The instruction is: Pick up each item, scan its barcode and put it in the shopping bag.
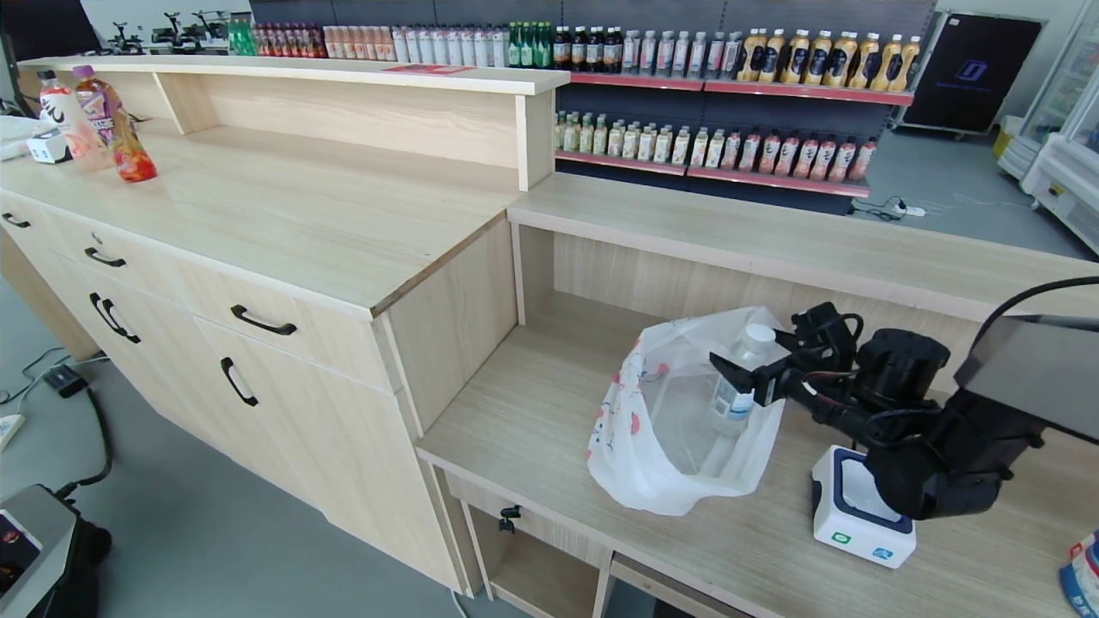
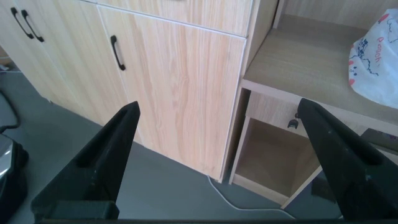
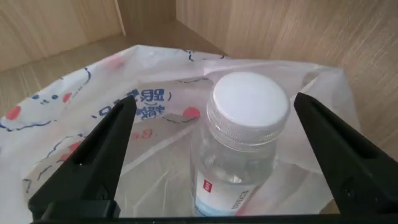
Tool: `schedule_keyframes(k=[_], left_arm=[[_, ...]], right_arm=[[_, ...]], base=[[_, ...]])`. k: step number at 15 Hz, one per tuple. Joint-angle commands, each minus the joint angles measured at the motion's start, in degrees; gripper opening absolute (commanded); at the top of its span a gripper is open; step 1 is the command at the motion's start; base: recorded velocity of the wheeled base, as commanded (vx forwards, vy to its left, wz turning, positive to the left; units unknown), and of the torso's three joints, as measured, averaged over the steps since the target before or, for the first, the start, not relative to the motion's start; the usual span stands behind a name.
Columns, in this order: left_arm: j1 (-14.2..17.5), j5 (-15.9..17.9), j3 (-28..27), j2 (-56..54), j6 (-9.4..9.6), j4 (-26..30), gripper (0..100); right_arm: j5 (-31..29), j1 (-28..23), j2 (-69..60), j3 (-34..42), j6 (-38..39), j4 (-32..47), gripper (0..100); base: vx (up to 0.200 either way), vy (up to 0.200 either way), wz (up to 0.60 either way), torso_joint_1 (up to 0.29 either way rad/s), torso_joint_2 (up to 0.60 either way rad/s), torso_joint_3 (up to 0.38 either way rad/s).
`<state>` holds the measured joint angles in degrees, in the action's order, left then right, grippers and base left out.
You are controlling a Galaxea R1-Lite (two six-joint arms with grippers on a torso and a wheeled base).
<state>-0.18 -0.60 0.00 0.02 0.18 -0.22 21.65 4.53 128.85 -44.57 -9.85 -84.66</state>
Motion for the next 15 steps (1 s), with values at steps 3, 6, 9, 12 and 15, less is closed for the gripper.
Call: schedule_keyframes(k=[3, 6, 9, 12, 15], left_arm=[[0.0, 0.0, 0.0, 0.0, -0.01, 0.0, 100], [0.0, 0.0, 0.0, 0.0, -0.01, 0.0, 100], [0.0, 0.0, 0.0, 0.0, -0.01, 0.0, 100], [0.0, 0.0, 0.0, 0.0, -0.01, 0.0, 100], [0.0, 0.0, 0.0, 0.0, -0.01, 0.0, 100]], right_arm=[[0.0, -3.2, -36.4, 18.9, -1.5, 14.6, 100], [-1.1, -9.5, -53.0, 20.4, -5.7, 29.6, 100], [-9.3, -13.1, -59.9, 19.8, -11.2, 37.6, 100], [-19.7, -13.1, -61.2, 14.9, -7.6, 45.7, 100], [-30.7, -13.8, -57.0, 3.5, 0.9, 59.7, 100]], base=[[0.000, 0.000, 0.00, 0.000, 0.00, 0.000], [0.000, 0.000, 0.00, 0.000, 0.00, 0.000], [0.000, 0.000, -0.40, -0.015, 0.03, 0.026], [0.000, 0.000, -0.60, -0.133, 0.33, 0.199], [0.000, 0.000, -0.60, -0.144, 0.38, 0.229]])
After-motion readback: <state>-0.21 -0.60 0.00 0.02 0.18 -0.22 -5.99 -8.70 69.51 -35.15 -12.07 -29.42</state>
